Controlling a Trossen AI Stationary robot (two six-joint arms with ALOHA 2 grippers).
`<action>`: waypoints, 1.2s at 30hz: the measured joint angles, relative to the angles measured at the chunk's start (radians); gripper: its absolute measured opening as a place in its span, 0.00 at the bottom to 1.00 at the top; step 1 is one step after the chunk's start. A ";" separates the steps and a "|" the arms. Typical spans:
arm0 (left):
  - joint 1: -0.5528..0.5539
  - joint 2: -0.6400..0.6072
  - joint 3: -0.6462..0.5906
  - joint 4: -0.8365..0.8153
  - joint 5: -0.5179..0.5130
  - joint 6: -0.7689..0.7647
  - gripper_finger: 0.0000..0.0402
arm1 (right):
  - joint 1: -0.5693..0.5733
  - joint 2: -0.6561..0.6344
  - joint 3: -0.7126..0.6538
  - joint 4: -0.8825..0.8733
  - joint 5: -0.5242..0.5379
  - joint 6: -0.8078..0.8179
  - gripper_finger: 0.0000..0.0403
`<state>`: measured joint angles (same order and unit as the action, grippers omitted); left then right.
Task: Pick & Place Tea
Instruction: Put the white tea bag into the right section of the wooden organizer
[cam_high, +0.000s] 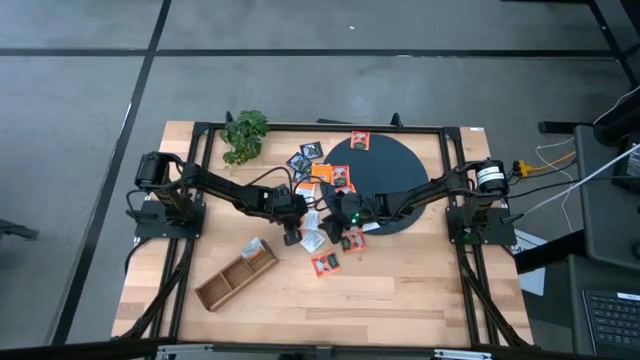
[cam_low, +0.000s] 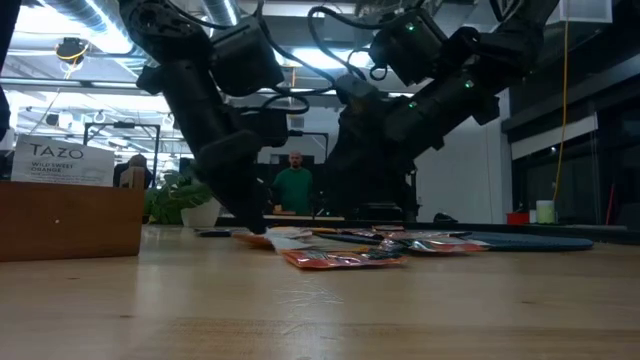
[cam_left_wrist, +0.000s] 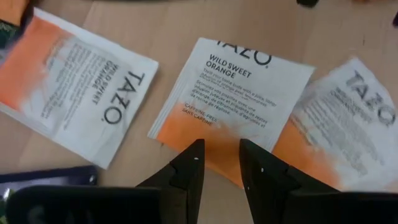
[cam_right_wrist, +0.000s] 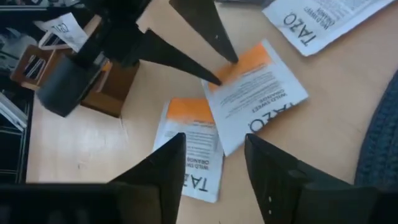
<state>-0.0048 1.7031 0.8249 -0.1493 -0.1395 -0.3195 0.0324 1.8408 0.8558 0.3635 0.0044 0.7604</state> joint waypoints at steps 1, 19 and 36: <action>0.000 0.000 0.000 0.006 0.000 0.000 0.24 | -0.003 0.000 0.000 -0.002 -0.001 0.008 0.42; 0.002 0.017 0.002 -0.022 0.000 -0.045 0.24 | -0.057 0.110 0.008 0.044 -0.050 0.148 0.42; 0.003 0.070 0.002 0.083 0.015 -0.061 0.24 | -0.057 0.117 0.061 -0.039 -0.050 0.085 0.41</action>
<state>-0.0021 1.7729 0.8268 -0.0667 -0.1247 -0.3801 -0.0246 1.9583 0.9173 0.3244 -0.0452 0.8452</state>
